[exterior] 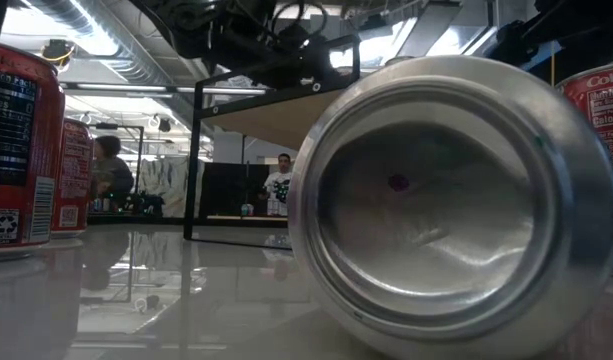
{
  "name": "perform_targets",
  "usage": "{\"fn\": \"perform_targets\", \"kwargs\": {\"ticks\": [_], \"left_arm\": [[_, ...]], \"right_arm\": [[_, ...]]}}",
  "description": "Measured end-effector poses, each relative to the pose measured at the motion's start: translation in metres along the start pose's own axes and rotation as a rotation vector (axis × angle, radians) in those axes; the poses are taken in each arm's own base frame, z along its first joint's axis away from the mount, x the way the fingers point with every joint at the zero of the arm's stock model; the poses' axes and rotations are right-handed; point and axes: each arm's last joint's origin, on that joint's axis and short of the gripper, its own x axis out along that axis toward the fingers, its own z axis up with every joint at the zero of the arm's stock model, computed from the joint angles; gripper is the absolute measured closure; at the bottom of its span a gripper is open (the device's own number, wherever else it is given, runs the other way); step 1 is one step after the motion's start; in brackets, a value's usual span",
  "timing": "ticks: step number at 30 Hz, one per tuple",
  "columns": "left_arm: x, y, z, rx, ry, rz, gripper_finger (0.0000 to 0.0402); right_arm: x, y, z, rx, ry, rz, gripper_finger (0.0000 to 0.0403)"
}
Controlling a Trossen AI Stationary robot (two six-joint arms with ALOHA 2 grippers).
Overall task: Place canned beverage on shelf
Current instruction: Put the red-silver soda can on the shelf aligned with the other red-silver soda can, then put the right red-white soda can on the shelf
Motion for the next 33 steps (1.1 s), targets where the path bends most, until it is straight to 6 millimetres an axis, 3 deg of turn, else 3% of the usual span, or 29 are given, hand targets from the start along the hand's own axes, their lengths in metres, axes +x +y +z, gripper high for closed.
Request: {"fn": "perform_targets", "kwargs": {"ticks": [13, 27, 33], "left_arm": [[-0.029, -0.014, 0.024, 0.044, -0.019, -0.041, 0.0017], [-0.077, -0.032, 0.047, 0.063, 0.021, -0.098, 0.0017], [-0.099, -0.041, 0.053, 0.08, 0.032, -0.136, 0.0017]], "right_arm": [[-0.002, 0.002, 0.002, 0.004, -0.017, 0.073, 0.0006], [-0.001, 0.004, 0.004, 0.206, -0.033, 0.146, 0.0006], [0.01, 0.005, 0.012, 0.28, -0.04, 0.242, 0.0006]]}}
